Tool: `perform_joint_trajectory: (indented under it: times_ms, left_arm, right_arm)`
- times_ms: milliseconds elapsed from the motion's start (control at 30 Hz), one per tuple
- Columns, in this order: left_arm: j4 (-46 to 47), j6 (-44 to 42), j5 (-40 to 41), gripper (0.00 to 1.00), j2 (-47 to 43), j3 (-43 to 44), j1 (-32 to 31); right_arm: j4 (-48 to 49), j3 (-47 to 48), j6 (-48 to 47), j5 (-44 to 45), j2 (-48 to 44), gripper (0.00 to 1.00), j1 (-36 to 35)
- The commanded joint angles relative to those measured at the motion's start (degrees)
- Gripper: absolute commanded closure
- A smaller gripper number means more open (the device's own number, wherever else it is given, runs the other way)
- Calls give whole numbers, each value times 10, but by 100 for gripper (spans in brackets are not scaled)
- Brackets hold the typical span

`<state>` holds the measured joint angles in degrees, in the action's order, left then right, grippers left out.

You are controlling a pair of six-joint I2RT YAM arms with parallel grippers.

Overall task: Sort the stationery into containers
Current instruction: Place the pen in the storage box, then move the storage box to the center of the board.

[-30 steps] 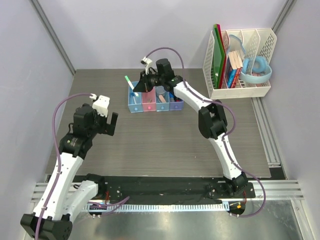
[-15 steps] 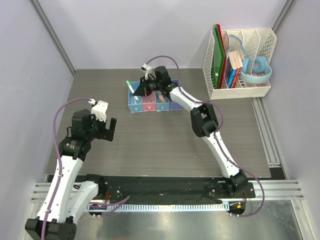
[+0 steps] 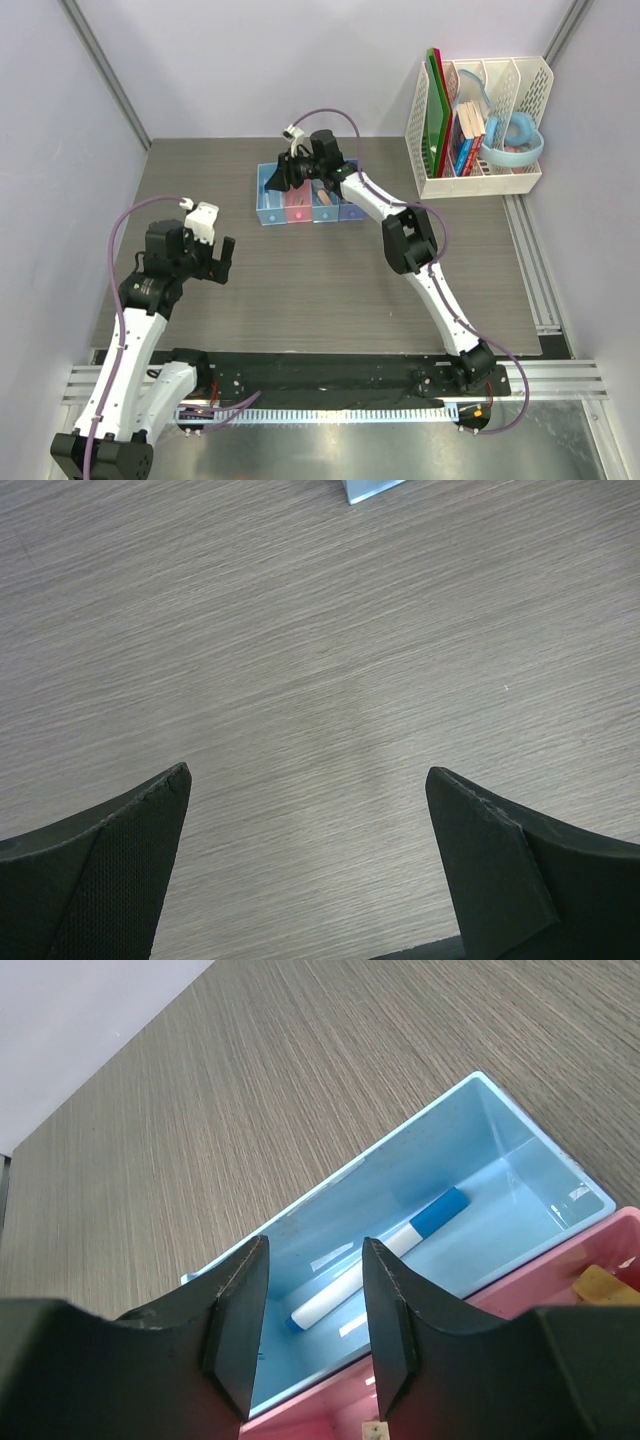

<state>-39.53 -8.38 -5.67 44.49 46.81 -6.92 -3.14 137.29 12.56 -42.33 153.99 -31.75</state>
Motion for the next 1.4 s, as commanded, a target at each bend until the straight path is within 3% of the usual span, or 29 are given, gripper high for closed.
perform_joint_trajectory:
  times_ms: [0,167,233,367,533,700,1067,1367]
  left_arm:
    - [-1,-2,-15,0,-9,20,5]
    - [6,-14,-12,0,7,26,5]
    - [9,-21,-7,0,23,33,5]
    - [9,-31,0,0,90,85,4]
    - [39,-32,-10,0,205,156,2]
    - [83,-9,-36,0,324,248,-11]
    - [105,50,-29,0,618,456,-89]
    - [92,56,0,0,715,522,-128]
  right_arm:
    - [-19,2,-17,13,-41,52,3]
    - [-116,-4,-85,43,-112,51,5]
    - [-175,-23,-123,112,-154,50,5]
    - [-247,-145,-243,243,-271,49,12]
    - [-271,-261,-256,309,-383,50,75]
    - [-319,-273,-257,330,-374,50,88]
    - [-325,-235,-200,268,-309,50,78]
    - [-325,-238,-206,262,-268,50,72]
